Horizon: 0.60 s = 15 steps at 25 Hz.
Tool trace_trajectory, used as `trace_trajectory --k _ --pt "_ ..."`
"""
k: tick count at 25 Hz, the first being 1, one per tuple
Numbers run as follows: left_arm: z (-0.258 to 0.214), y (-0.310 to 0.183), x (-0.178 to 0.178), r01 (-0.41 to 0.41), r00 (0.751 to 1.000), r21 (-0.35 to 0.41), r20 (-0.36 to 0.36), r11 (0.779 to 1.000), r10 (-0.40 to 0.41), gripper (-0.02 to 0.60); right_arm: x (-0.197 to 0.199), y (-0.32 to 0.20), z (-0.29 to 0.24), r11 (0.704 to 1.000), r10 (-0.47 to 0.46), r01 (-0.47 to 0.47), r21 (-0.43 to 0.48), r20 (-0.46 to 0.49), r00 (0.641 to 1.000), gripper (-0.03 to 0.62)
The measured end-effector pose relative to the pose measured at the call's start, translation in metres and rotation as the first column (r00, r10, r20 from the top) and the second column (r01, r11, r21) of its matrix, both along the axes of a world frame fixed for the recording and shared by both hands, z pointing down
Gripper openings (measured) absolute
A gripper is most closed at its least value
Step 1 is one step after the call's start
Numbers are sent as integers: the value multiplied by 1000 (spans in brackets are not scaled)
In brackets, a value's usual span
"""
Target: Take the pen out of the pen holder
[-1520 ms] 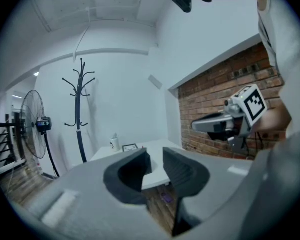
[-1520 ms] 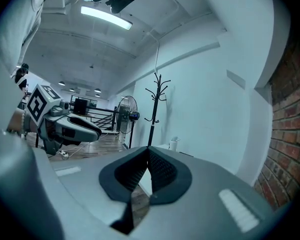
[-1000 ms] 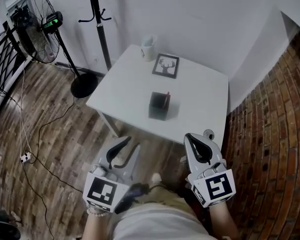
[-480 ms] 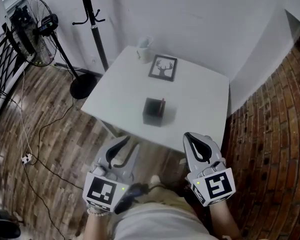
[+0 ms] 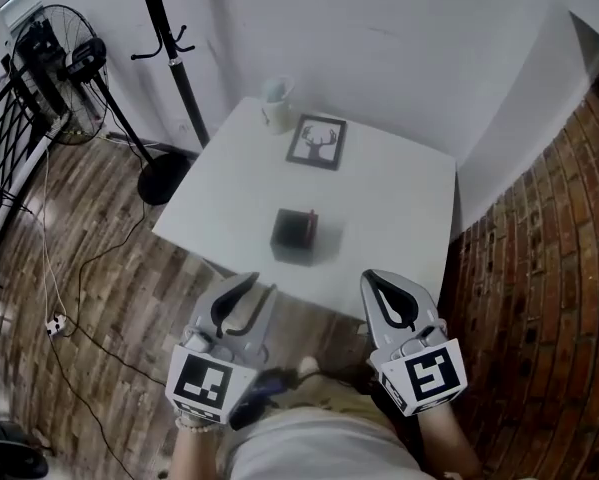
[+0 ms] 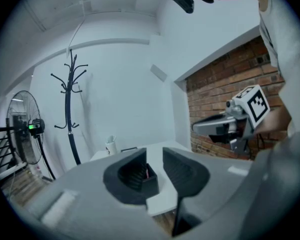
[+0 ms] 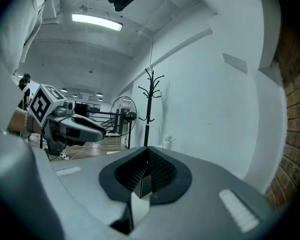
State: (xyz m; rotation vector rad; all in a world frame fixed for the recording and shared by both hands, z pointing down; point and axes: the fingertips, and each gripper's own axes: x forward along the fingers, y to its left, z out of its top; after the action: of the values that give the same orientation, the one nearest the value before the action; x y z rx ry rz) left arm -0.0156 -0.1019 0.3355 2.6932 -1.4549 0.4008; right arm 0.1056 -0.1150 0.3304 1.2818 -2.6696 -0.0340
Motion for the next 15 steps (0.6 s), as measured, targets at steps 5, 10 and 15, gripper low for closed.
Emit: trace_trajectory --k 5,10,15 --pt "1 -10 10 -6 1000 -1 -2 1000 6 91 9 -9 6 1000 2 -2 -11 3 1000 3" --pt "2 -22 15 -8 1000 -4 1 1000 8 91 16 -17 9 1000 11 -11 -20 16 1000 3" --pt "5 -34 19 -17 1000 -12 -4 1000 17 91 19 -24 11 999 14 -13 -31 13 1000 3"
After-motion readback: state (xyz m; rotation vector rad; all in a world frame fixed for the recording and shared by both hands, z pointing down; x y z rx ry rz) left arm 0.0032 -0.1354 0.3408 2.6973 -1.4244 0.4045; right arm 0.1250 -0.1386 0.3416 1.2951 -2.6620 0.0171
